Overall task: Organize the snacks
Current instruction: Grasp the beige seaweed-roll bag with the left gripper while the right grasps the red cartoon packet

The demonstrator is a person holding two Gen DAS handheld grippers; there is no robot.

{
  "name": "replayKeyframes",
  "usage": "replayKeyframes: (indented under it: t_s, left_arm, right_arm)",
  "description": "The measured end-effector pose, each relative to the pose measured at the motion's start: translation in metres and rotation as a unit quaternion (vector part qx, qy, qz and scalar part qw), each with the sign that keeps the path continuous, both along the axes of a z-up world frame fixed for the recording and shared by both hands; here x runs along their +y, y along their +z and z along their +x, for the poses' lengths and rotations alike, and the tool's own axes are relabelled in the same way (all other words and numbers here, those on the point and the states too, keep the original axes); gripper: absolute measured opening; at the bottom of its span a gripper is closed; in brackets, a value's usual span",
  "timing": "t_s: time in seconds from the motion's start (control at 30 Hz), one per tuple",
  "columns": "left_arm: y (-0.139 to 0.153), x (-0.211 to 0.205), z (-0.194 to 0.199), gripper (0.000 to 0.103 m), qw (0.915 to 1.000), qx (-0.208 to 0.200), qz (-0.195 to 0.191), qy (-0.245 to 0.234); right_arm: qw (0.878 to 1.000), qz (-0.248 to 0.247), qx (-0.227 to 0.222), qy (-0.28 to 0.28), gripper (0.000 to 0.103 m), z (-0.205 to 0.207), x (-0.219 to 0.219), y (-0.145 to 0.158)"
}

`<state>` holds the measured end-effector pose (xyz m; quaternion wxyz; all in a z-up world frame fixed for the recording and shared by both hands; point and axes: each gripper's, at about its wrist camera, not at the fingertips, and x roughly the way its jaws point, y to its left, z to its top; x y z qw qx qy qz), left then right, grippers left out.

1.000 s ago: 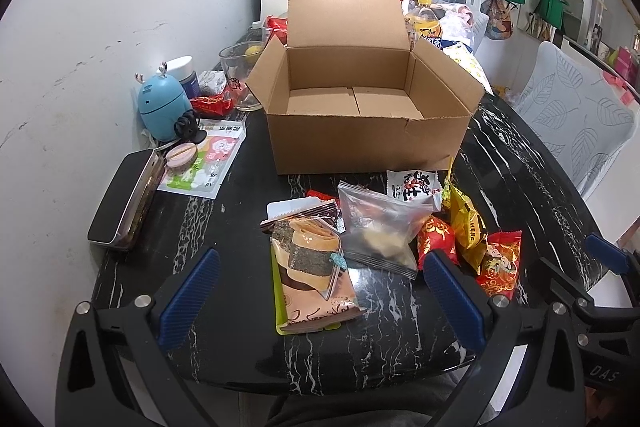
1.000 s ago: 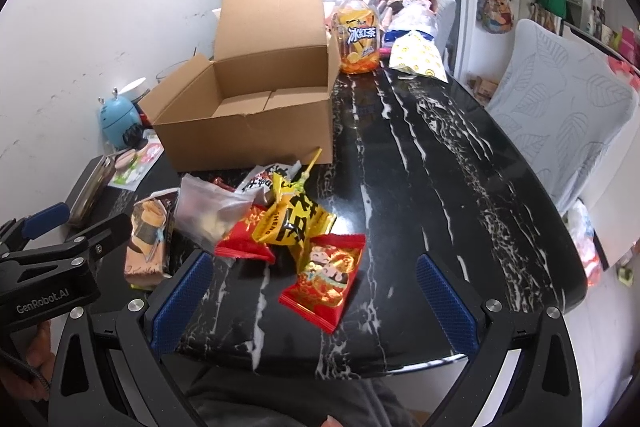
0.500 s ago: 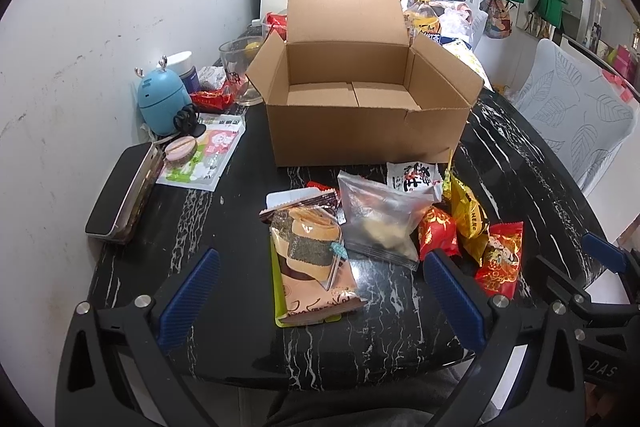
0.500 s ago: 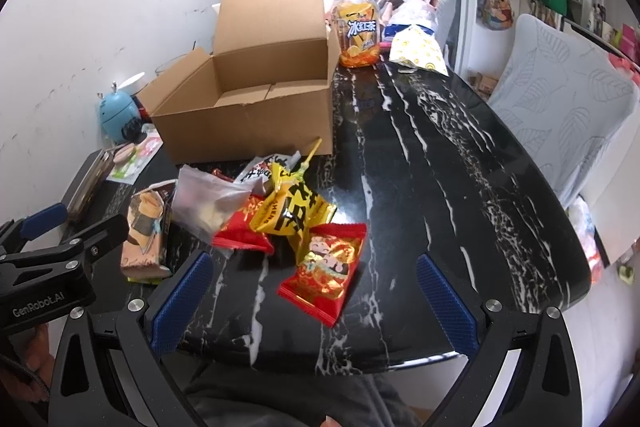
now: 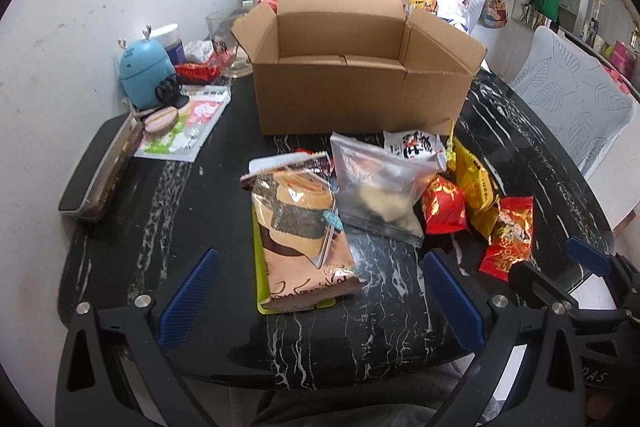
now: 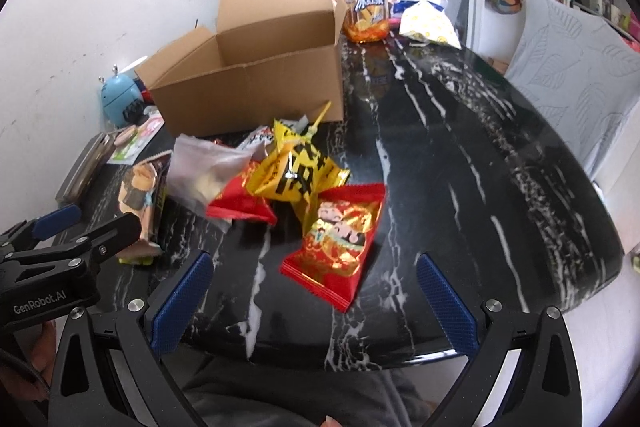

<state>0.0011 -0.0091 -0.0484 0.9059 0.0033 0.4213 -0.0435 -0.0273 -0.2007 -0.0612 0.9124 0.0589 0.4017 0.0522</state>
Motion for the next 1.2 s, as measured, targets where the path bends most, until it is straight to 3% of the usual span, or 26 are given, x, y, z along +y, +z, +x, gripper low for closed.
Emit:
replayKeyframes:
  t_s: [0.4, 0.6, 0.73, 0.8, 0.87, 0.97, 1.2]
  left_arm:
    - [-0.031, 0.005, 0.020, 0.095, 0.9993, 0.031, 0.003, 0.019]
    - [-0.043, 0.009, 0.032, 0.071, 0.9983, 0.053, -0.005, 0.022]
    - [-0.042, 0.010, 0.034, 0.052, 0.9985, 0.046, 0.008, 0.027]
    - [-0.041, 0.013, 0.034, 0.052, 0.9986, 0.045, 0.003, 0.027]
    - [-0.041, 0.015, 0.033, 0.052, 0.9987, 0.042, -0.001, 0.028]
    - [-0.034, 0.014, 0.026, 0.051, 0.9993, 0.026, 0.001, 0.027]
    - [-0.015, 0.013, 0.002, 0.051, 0.9998, -0.008, -0.002, 0.020]
  right_arm:
    - [1.000, -0.007, 0.020, -0.016, 0.103, 0.021, -0.003, -0.029]
    - [0.999, -0.004, 0.016, -0.030, 0.101, 0.031, -0.005, -0.031]
    - [0.999, -0.001, 0.010, -0.032, 0.072, 0.033, -0.008, -0.028]
    - [0.999, 0.001, 0.010, -0.030, 0.065, 0.034, -0.009, -0.027]
    - [1.000, 0.010, 0.009, -0.025, 0.052, 0.034, -0.010, -0.026]
    - [1.000, 0.018, 0.007, -0.019, 0.043, 0.030, -0.011, -0.026]
    - [0.999, 0.032, -0.016, -0.003, 0.034, 0.009, -0.010, -0.019]
